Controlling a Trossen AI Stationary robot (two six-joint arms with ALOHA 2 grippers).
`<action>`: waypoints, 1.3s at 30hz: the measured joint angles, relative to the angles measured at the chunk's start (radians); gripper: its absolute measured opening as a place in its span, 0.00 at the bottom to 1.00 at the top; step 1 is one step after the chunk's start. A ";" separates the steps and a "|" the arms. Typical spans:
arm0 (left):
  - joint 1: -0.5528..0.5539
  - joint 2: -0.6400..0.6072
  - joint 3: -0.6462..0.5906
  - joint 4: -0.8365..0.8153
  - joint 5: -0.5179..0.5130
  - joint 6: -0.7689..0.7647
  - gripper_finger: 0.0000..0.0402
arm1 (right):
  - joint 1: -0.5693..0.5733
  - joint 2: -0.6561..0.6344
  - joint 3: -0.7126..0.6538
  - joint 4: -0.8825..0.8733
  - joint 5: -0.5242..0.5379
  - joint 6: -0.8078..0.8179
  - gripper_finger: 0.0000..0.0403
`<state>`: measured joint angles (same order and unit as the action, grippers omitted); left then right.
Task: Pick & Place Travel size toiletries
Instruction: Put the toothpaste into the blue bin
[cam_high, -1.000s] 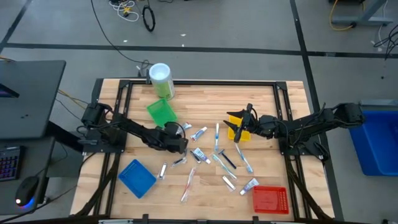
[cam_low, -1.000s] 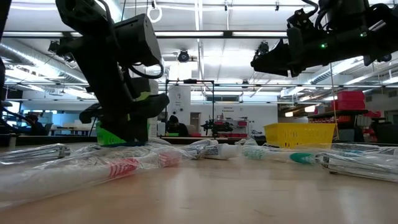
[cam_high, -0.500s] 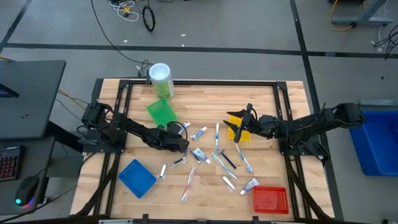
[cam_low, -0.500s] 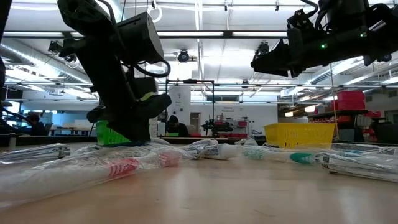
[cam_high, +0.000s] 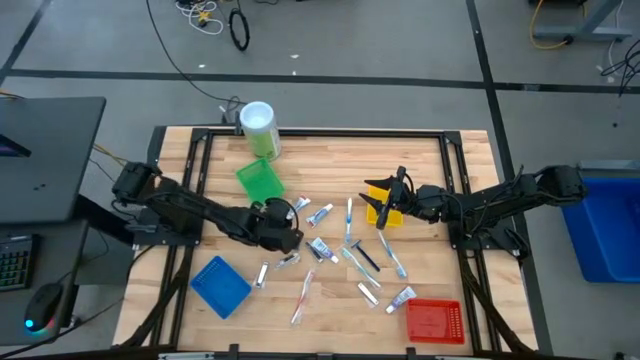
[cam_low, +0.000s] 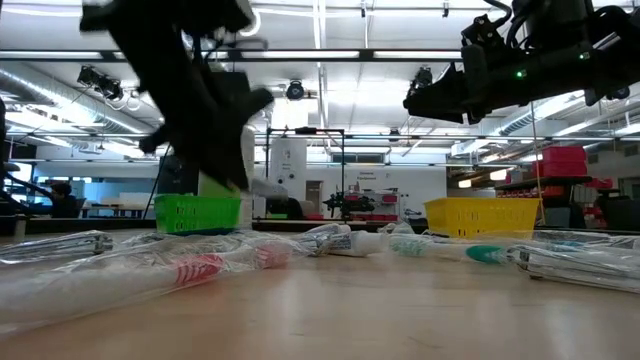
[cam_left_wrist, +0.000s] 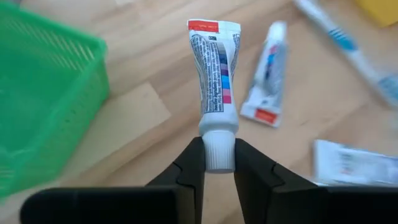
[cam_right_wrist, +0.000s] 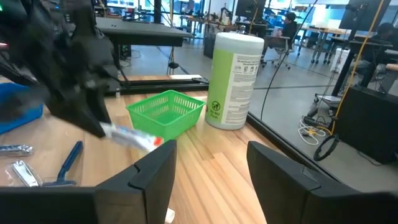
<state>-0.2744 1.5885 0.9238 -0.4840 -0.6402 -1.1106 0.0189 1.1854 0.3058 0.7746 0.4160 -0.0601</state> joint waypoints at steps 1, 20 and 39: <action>-0.014 -0.018 0.023 -0.045 0.005 0.017 0.17 | 0.000 0.000 0.000 0.000 0.000 0.000 0.50; -0.392 -0.061 0.405 -0.715 0.540 0.058 0.17 | 0.000 0.000 0.000 -0.008 0.000 0.030 0.55; -0.666 -0.049 0.261 -0.781 0.666 -0.076 0.17 | 0.000 0.000 0.000 -0.006 0.000 0.029 0.49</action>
<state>-0.9405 1.5391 1.1851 -1.2649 0.0254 -1.1862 0.0192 1.1851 0.3058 0.7687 0.4156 -0.0308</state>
